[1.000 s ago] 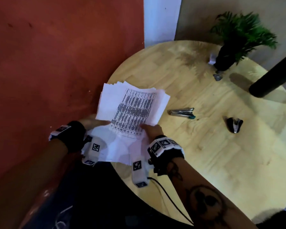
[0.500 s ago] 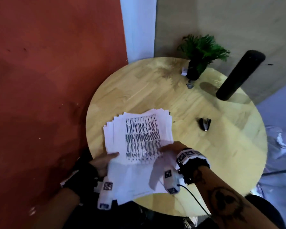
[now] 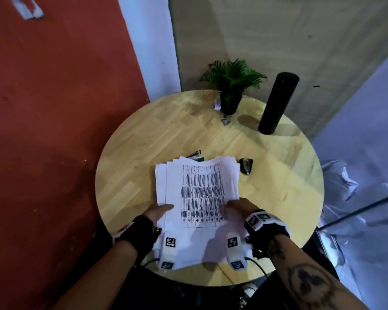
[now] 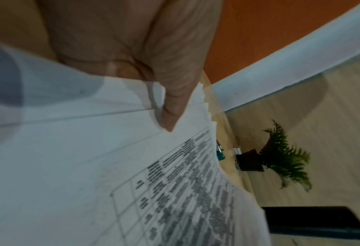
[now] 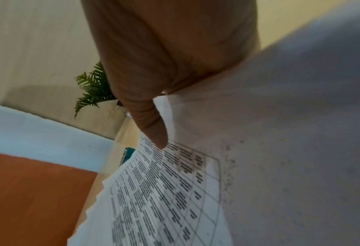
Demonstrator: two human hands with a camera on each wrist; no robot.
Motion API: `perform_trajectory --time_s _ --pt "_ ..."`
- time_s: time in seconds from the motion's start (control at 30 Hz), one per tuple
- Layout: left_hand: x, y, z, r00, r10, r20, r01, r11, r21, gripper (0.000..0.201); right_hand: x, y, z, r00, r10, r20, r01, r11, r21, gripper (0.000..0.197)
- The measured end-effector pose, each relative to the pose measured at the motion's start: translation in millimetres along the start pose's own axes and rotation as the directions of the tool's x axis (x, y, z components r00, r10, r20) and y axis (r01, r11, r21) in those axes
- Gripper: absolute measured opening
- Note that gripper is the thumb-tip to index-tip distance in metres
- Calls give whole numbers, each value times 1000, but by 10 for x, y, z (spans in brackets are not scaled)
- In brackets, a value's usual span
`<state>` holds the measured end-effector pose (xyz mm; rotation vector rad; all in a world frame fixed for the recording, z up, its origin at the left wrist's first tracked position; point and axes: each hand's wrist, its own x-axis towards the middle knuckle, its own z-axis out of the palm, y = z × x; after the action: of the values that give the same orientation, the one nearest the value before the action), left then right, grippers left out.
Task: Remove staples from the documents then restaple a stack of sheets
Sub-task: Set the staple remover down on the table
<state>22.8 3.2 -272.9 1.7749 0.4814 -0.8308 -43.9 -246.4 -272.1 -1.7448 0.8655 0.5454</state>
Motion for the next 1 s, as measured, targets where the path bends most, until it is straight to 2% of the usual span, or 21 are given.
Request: perform_trajectory --time_s 0.03,0.13,0.17,0.23,0.33,0.4,0.47,0.53,0.67,0.83,0.87,0.93,0.97,1.0 --pt "47 29 52 999 52 -15 -52 999 6 36 -13 -50 -16 1000 -9 -16 8 999 -51 5" --pt "85 -5 160 976 219 -14 -218 973 72 62 16 44 -75 997 -46 -58 40 994 -103 30" --pt "46 8 177 952 306 -27 -302 949 94 72 0 72 -95 991 -99 -93 92 993 -77 32" --pt "-58 76 203 867 494 -63 -491 870 53 72 -109 95 -142 947 -245 -208 255 967 24 29" --pt "-332 292 182 770 632 -86 -637 755 -152 52 -337 63 -223 836 -400 -375 501 835 227 22" --pt "-509 429 154 718 691 -80 -693 699 -178 41 -496 3 -294 787 -461 -409 600 727 335 28" --pt "-644 532 144 667 740 -88 -742 647 -177 54 -634 -46 -360 756 -511 -409 653 635 413 34" --pt "-713 611 139 660 745 -98 -746 634 -204 69 -729 -94 -394 752 -541 -377 659 608 443 38" --pt "-755 736 112 683 726 -88 -709 629 -318 59 -805 -211 -465 778 -558 -289 624 635 455 44" --pt "-836 815 80 661 741 -122 -709 562 -426 40 -918 -338 -543 769 -589 -249 625 612 484 38" --pt "-868 831 84 657 737 -161 -715 540 -445 49 -941 -363 -534 766 -598 -238 628 615 477 42" --pt "-938 861 109 648 713 -269 -734 490 -470 85 -941 -393 -494 761 -612 -215 633 626 457 54" --pt "-963 887 119 648 687 -327 -739 464 -489 97 -934 -402 -480 756 -616 -221 639 622 452 61" --pt "-968 924 125 647 659 -383 -747 447 -492 99 -924 -403 -477 749 -617 -241 650 616 445 65"
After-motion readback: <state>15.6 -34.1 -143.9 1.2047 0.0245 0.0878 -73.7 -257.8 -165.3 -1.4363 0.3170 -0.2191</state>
